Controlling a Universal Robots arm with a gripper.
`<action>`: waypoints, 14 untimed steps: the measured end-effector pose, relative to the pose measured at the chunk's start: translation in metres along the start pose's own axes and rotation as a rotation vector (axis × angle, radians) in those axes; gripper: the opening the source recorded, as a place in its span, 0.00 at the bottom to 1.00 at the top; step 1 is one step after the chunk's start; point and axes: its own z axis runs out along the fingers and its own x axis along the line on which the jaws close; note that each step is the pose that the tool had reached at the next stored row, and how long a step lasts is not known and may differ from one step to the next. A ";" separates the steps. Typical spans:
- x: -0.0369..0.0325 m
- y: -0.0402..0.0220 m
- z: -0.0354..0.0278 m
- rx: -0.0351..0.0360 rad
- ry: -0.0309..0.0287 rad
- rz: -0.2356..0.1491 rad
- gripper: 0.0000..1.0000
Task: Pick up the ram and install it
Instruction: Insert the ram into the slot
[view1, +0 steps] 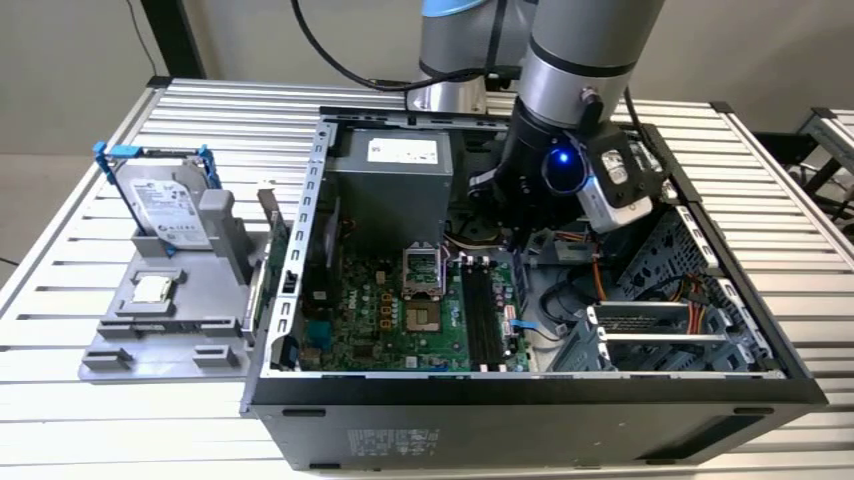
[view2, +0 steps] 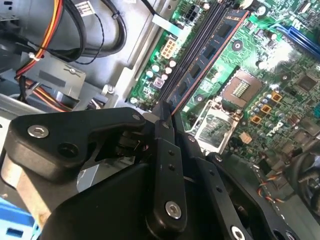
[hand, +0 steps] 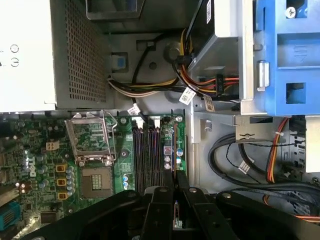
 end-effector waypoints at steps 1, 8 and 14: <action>0.0001 0.0000 0.0018 -0.0001 0.0000 0.000 0.00; 0.0016 -0.0011 0.0144 -0.0002 0.0000 -0.002 0.00; 0.0031 -0.0039 0.0247 -0.0003 0.0002 -0.008 0.00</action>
